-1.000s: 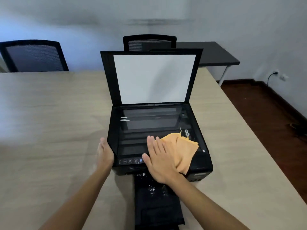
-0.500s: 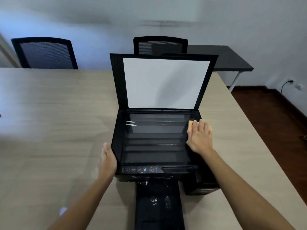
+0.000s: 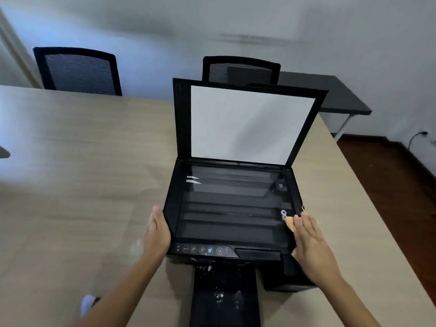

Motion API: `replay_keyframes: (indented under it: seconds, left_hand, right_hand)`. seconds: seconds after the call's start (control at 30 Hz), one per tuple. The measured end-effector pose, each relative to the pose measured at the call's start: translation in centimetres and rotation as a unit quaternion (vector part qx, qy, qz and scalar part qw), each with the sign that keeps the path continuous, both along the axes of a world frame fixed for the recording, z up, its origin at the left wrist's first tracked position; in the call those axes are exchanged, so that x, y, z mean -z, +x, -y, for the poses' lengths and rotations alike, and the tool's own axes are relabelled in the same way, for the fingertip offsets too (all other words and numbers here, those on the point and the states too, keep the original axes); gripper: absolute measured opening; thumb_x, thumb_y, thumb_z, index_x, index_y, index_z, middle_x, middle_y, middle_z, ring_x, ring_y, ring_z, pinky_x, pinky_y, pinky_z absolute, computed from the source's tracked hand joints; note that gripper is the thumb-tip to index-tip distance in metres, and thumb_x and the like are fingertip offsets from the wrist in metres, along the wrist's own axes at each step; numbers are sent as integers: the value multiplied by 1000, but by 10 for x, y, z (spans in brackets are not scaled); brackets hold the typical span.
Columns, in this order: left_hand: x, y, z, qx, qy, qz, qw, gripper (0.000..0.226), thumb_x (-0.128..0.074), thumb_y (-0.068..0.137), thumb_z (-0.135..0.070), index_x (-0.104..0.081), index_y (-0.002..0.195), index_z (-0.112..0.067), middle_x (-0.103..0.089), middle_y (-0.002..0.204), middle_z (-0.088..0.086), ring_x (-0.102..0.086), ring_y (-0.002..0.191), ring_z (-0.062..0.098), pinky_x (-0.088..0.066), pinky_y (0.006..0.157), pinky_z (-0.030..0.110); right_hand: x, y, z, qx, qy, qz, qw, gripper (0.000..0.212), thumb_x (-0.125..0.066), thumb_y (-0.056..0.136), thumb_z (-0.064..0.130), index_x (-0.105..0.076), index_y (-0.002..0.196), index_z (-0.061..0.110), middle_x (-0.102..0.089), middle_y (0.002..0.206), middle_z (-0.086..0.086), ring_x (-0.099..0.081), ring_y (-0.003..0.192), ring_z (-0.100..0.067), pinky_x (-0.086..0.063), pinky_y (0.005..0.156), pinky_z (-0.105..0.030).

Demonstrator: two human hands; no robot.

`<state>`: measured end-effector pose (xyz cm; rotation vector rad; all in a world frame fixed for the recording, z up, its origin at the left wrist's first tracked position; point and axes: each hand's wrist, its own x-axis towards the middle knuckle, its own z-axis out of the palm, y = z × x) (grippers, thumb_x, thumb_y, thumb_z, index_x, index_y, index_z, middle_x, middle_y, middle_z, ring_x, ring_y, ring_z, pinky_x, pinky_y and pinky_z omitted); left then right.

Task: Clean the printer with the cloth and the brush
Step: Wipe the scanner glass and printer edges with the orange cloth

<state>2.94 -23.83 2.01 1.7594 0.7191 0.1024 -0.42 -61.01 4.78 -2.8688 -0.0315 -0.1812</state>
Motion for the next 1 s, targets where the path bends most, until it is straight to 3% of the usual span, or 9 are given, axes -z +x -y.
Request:
replay_keyframes:
  seconds: [0.13, 0.37, 0.57, 0.63, 0.73, 0.8, 0.87, 0.93, 1.0]
  left_hand:
    - [-1, -1, 3, 2, -15, -5, 1000, 118, -4, 65, -90, -43, 139, -7, -47, 147, 13, -40, 139, 26, -27, 119, 48]
    - [-10, -5, 5, 21, -32, -2, 999, 85, -7, 90, -67, -41, 143, -10, -40, 152, 12, -33, 143, 25, -21, 122, 45]
    - [-17, -1, 5, 44, -66, -33, 996, 76, -6, 95, -60, -31, 149, -15, -29, 158, 7, -24, 148, 24, -14, 123, 45]
    - [-16, 1, 2, 56, -82, -49, 994, 77, -5, 93, -63, -30, 150, -17, -28, 159, 7, -22, 148, 23, -14, 123, 47]
    - [-23, -4, 0, 62, -103, -73, 990, 74, -6, 94, -62, -26, 151, -20, -20, 162, 7, -14, 150, 23, -8, 124, 46]
    - [-38, -26, 1, 44, -65, -18, 997, 61, -13, 101, -48, -35, 146, -14, -28, 156, 10, -21, 147, 25, -15, 118, 36]
    - [-52, -59, 5, 3, -34, 87, 996, 42, -21, 104, -32, -50, 127, -13, -46, 133, 5, -39, 132, 24, -26, 106, 28]
    - [-69, -93, 9, -7, -78, 142, 987, 34, -25, 104, -31, -55, 116, -22, -53, 122, -2, -49, 122, 16, -35, 107, 30]
    - [-84, -116, 10, 12, -236, 148, 960, 41, -24, 102, -39, -62, 109, -23, -66, 112, -4, -60, 113, 12, -47, 96, 26]
  right_hand:
    - [6, -2, -56, 51, -22, 8, 998, 55, -43, 75, 5, -50, 129, -6, -53, 133, -28, -34, 135, -39, -19, 109, -46]
    - [-1, -22, -160, -205, 54, 13, 977, 73, -51, 79, -3, -29, 147, 13, -22, 156, -2, -8, 148, -22, 8, 117, -27]
    - [-6, -12, -68, 58, -18, -34, 998, 74, -55, 63, 7, -45, 136, 0, -46, 143, -22, -30, 139, -37, -10, 116, -39]
    - [-11, -15, -103, 36, -2, -52, 998, 75, -58, 64, -2, -42, 137, 0, -43, 144, -23, -28, 140, -39, -9, 116, -40]
    - [-24, -29, -167, -105, 115, -83, 984, 64, -55, 72, -6, -47, 134, 10, -46, 141, -8, -33, 138, -23, -19, 116, -28]
    - [-52, -38, -192, -89, 249, -92, 960, 33, -51, 85, 2, -55, 112, 21, -64, 109, 2, -58, 101, -4, -44, 89, -24]
    - [-78, -44, -206, -20, 368, -66, 927, 10, -42, 97, 18, -51, 92, 19, -63, 72, 5, -55, 61, 1, -43, 62, -25]
    - [-96, -53, -226, -7, 432, -49, 901, 18, -40, 99, 24, -50, 86, 16, -60, 68, 5, -53, 58, 1, -43, 58, -24]
    - [-105, -68, -253, -72, 464, -72, 880, 20, -40, 100, 27, -54, 88, 20, -63, 79, 7, -57, 73, 1, -46, 71, -27]
